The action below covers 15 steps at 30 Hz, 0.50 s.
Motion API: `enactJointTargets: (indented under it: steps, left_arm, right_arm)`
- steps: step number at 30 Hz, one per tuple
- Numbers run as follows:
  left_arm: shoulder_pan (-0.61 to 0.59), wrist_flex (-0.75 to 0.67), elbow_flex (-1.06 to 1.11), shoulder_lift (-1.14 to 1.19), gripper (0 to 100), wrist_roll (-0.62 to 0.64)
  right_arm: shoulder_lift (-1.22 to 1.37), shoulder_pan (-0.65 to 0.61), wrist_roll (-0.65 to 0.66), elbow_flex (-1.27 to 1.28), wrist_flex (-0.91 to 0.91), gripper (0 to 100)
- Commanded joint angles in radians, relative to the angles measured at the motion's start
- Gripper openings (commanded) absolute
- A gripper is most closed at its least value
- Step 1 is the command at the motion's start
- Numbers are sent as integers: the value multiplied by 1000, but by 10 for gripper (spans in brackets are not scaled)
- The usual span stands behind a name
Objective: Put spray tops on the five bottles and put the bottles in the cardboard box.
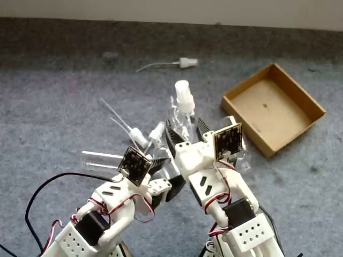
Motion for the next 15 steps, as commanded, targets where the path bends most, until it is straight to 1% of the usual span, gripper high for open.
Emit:
enactJointTargets:
  steps: [1, 4, 7, 15]
  left_arm:
    - [-97, -77, -2, -4, 189, 17]
    - [-139, -143, 39, -4, 189, 17]
    - [-143, -207, 76, -4, 189, 17]
    - [-145, -215, 76, -2, 187, 17]
  right_arm:
    - [-15, 51, -3, -47, 7, 74]
    - [-15, 51, -3, -18, 5, 74]
    - [-15, 56, -3, -10, 4, 74]
    - [-15, 151, -3, -10, 5, 74]
